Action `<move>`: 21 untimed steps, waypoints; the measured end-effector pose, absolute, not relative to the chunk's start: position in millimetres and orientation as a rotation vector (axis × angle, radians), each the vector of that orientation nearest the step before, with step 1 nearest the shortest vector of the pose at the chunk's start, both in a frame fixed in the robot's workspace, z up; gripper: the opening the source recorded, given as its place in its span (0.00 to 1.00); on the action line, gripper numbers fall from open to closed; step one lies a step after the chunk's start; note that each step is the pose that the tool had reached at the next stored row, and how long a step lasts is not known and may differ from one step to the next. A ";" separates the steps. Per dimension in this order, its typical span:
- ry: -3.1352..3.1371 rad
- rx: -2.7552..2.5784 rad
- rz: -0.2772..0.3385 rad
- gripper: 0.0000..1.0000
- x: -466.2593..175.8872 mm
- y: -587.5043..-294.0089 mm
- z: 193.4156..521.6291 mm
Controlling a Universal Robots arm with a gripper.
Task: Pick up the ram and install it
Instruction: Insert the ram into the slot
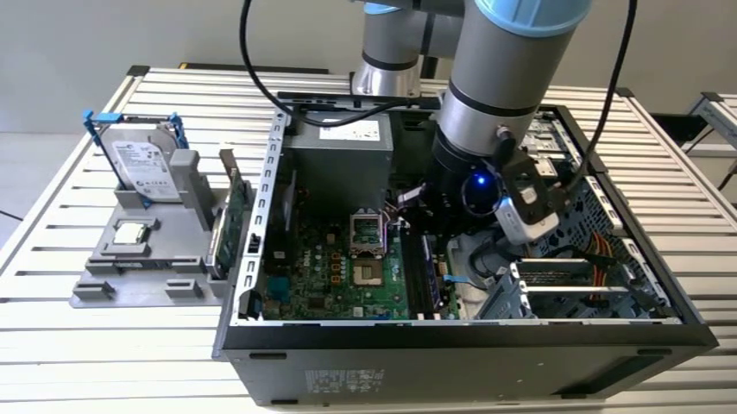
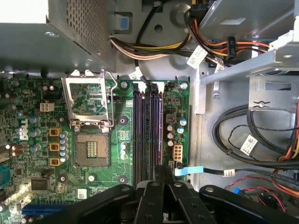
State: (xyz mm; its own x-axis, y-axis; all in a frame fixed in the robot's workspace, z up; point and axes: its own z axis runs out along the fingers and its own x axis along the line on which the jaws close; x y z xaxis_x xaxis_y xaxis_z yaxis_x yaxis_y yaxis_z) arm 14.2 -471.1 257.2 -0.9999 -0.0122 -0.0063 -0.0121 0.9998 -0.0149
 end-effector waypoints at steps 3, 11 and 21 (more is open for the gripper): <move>3.134 -0.089 -0.023 0.00 14.2 -471.0 257.0; 3.122 -0.278 -0.022 0.00 14.2 -470.7 256.8; 3.093 -0.496 -0.021 0.00 14.2 -470.3 255.9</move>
